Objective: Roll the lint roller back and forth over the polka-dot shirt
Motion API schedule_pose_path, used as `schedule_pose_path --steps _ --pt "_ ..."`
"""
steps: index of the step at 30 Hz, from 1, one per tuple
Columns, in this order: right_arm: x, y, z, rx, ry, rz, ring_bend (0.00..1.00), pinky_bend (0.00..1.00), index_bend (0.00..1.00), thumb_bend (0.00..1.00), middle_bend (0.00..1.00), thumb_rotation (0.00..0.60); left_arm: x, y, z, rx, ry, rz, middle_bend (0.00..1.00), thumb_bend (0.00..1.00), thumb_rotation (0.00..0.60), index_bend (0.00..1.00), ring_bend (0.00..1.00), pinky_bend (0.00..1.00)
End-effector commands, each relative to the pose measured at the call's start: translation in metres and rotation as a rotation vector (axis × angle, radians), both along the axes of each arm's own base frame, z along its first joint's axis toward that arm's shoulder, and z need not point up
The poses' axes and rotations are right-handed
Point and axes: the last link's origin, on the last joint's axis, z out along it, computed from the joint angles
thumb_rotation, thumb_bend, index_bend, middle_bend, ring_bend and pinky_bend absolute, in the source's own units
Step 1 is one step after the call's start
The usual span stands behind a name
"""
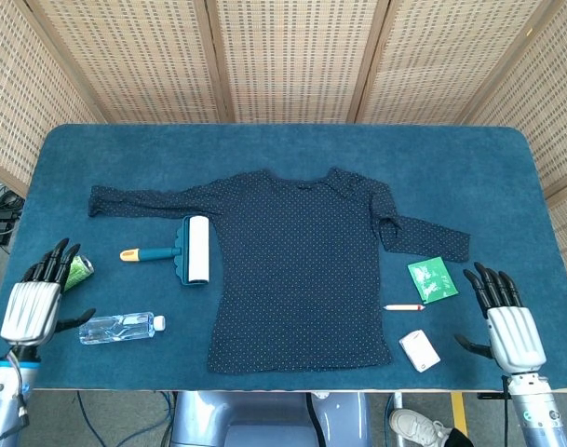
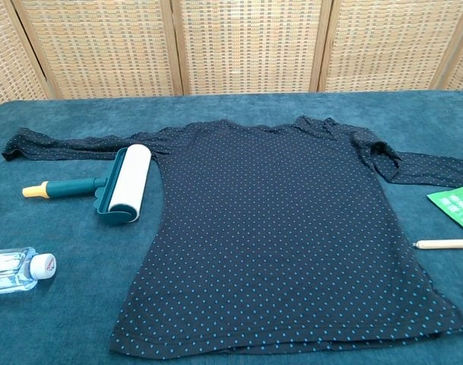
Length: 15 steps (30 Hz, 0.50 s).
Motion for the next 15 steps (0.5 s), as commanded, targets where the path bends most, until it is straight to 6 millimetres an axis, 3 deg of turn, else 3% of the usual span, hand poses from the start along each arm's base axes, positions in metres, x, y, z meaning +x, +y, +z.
schedule_pose_path --steps 1,5,7,15 --pt "-0.001 -0.001 0.000 0.001 0.001 -0.004 0.00 0.00 0.00 0.01 0.00 0.600 0.001 0.035 0.001 -0.046 0.011 0.025 0.54 0.03 0.600 0.01 0.53 0.60" --pt "-0.002 -0.002 -0.002 0.004 0.004 -0.010 0.00 0.00 0.00 0.01 0.00 0.600 0.004 0.061 0.000 -0.105 0.026 0.055 0.75 0.04 0.600 0.15 0.66 0.66" --pt "-0.002 -0.002 -0.002 0.005 0.004 -0.011 0.00 0.00 0.00 0.01 0.00 0.600 0.006 0.068 -0.001 -0.122 0.032 0.062 0.80 0.04 0.600 0.20 0.69 0.68" --pt "-0.004 -0.004 -0.002 0.003 0.007 -0.021 0.00 0.00 0.00 0.01 0.00 0.600 0.014 0.103 -0.010 -0.206 0.084 0.095 0.87 0.17 0.600 0.32 0.72 0.69"
